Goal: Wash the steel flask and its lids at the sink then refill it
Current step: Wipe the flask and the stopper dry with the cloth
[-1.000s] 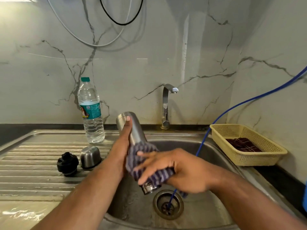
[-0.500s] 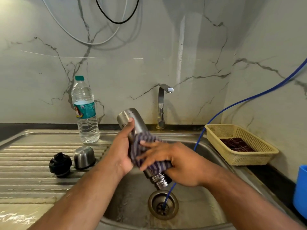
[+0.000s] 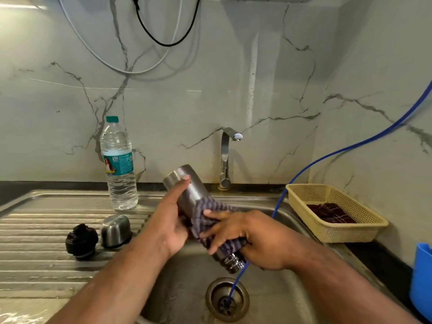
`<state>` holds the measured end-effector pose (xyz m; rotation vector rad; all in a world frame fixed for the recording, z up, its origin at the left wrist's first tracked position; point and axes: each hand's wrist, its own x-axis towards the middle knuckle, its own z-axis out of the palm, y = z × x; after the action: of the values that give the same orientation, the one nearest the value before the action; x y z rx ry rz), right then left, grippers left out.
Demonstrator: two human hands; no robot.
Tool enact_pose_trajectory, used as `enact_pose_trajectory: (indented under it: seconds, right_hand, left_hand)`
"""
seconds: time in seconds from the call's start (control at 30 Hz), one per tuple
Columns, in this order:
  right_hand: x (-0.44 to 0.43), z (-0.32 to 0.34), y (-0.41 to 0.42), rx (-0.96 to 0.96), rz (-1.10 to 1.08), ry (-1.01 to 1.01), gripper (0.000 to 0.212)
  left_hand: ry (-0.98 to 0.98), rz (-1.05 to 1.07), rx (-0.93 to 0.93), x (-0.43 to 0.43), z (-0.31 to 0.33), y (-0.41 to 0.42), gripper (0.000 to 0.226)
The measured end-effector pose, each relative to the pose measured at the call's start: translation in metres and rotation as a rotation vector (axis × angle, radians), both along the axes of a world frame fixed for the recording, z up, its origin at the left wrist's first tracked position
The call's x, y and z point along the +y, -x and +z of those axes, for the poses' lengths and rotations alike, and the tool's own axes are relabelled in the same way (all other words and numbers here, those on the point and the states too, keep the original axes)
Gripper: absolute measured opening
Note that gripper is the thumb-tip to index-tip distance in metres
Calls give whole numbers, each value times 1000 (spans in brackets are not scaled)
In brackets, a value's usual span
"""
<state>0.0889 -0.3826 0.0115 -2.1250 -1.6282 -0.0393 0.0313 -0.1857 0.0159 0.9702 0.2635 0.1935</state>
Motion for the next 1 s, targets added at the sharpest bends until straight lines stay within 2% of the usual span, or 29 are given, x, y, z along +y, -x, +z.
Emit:
enact_pose_trajectory:
  seconds: [0.07,0.17,0.27,0.33,0.4,0.47,0.57,0.63,0.7,0.77,0.9,1.0]
  right_hand:
    - [-3,-1,-4,35,-73,-74,60]
    - [8,0,-1,-35,-159,-234,64]
    - [17,-1,7,-78,-67,-100,55]
    - [9,0,1,-50,-57,-30,54]
    - [-4,1,-10,11,-160,-130,62]
    - [-8,3,-11,15,-263,-250,69]
    - [6,3,7,-35,-197,-157,75]
    - [13,1,13,-56,-141,-114,81]
    - [15,0,9,-101,-217,-179,90]
    - [15,-1,6,-104,-332,-228,95]
    - [26,-9,18,-92,-416,-181,100]
    - [38,-17,34,-166,-430,-108,118]
  left_hand:
    - [-22,22,32,2,-3,-2,54]
    - [-59,4,28,-8,-9,-7,56]
    - [11,-8,-2,-8,-6,-7,53]
    - [121,111,-3,5,-1,-6,48]
    - [174,240,-20,18,4,-4,48]
    - [169,275,-35,19,4,-3,51]
    - [108,232,-26,6,-2,-6,47]
    - [104,255,-41,4,-5,-7,52]
    - [130,271,-62,5,-5,-8,56]
    - [135,260,-79,1,-5,-7,48]
    - [104,333,-136,-11,-1,-5,37]
    - [185,457,-208,-2,6,-2,35]
